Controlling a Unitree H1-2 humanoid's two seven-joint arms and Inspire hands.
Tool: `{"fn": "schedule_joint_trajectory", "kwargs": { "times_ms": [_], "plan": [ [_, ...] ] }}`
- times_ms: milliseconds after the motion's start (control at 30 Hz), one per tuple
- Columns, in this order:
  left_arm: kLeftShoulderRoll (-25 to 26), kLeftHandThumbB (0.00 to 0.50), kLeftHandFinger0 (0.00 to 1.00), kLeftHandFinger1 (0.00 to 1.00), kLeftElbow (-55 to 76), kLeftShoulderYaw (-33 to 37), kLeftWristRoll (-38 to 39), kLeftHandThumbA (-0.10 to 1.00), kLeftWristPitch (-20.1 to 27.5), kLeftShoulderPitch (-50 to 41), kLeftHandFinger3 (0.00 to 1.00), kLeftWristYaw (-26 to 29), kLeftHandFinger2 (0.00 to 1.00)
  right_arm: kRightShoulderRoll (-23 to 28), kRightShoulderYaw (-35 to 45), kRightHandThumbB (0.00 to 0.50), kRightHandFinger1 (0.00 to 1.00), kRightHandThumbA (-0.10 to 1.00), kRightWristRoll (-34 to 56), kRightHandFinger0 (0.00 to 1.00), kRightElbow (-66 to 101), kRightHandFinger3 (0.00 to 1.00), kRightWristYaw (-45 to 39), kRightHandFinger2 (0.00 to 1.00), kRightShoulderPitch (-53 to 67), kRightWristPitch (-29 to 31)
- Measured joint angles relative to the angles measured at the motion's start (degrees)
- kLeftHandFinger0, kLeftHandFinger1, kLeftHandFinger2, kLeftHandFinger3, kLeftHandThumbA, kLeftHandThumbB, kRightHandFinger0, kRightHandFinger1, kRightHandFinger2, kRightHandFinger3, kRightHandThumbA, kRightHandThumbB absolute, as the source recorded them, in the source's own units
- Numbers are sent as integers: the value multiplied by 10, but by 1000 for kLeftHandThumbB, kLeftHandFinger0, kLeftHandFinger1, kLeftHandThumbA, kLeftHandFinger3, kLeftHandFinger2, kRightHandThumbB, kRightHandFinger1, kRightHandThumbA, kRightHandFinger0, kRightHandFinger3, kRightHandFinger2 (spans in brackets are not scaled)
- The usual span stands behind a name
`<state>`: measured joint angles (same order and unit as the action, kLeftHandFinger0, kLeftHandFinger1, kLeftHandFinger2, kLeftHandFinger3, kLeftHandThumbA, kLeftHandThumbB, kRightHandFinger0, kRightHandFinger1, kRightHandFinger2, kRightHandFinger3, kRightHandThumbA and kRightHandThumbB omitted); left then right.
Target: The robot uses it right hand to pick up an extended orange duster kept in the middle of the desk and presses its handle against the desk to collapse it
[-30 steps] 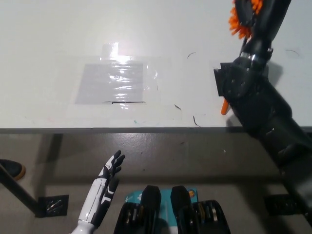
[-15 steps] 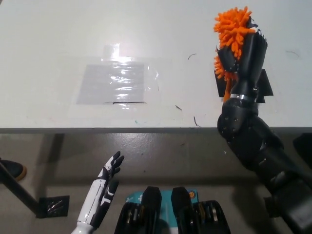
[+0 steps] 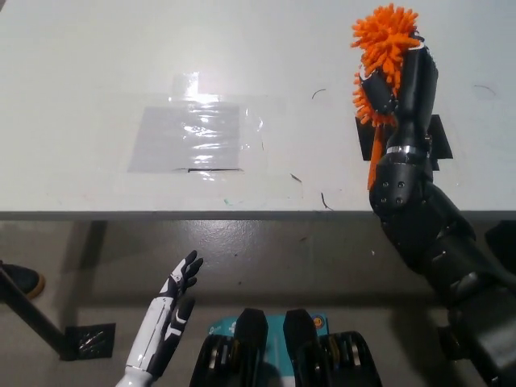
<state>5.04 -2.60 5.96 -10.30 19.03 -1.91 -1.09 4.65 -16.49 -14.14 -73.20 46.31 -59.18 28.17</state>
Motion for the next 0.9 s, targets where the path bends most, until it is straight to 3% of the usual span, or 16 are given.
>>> {"fn": "schedule_joint_trajectory", "kwargs": {
  "times_ms": [33, 100, 167, 200, 267, 333, 433, 533, 700, 833, 900],
  "plan": [
    [0, 28, 1000, 1000, 0, 0, 0, 1000, 0, 0, 1000, 0, 1000, 1, -1, 81, 212, -100, -1, 0, 6, 554, -3, 586, 0, 0],
    [1, 18, 1000, 1000, 2, 0, -1, 1000, 0, -1, 1000, 0, 1000, 6, -7, 73, 307, -100, -3, 0, 27, 725, -8, 731, 2, 0],
    [2, 16, 1000, 1000, 4, 0, -5, 1000, 0, -3, 1000, 0, 1000, 18, -25, 95, 371, -100, -11, 1, 64, 824, -16, 765, 7, -3],
    [2, 20, 1000, 1000, 4, 0, -5, 1000, 0, -3, 1000, 0, 1000, 20, -28, 106, 342, -100, -13, 0, 70, 795, -18, 730, 7, -4],
    [4, 27, 1000, 1000, 5, 0, -6, 1000, 0, -5, 1000, 0, 1000, 38, -42, 130, 251, -100, -25, 0, 107, 643, -27, 621, 4, -7],
    [4, 22, 1000, 1000, 5, 0, -7, 1000, 0, -7, 1000, 0, 1000, 54, -47, 140, 193, -100, -31, 0, 128, 591, -35, 569, -6, -9],
    [4, 61, 1000, 1000, 5, 0, -8, 1000, 0, -7, 1000, 0, 1000, 73, -51, 140, 238, -100, -40, 0, 134, 709, -51, 671, -32, -10],
    [3, 89, 1000, 1000, 5, 0, -6, 1000, 0, -7, 1000, 0, 1000, 81, -57, 136, 310, -100, -49, 0, 134, 738, -66, 701, -51, -11],
    [2, 60, 1000, 1000, 5, -1, 2, 1000, 0, -7, 1000, 0, 1000, 85, -81, 175, 382, -100, -73, 18, 119, 719, -95, 731, -82, -12],
    [3, 80, 1000, 1000, 5, -2, 5, 1000, 0, -7, 1000, 0, 1000, 85, -104, 172, 289, -100, -94, 0, 83, 698, -110, 672, -101, -12],
    [3, 64, 1000, 1000, 5, -3, 6, 1000, 0, -6, 1000, 0, 1000, 85, -119, 171, 276, -100, -109, 0, 58, 684, -116, 661, -105, -13]
  ]
}}
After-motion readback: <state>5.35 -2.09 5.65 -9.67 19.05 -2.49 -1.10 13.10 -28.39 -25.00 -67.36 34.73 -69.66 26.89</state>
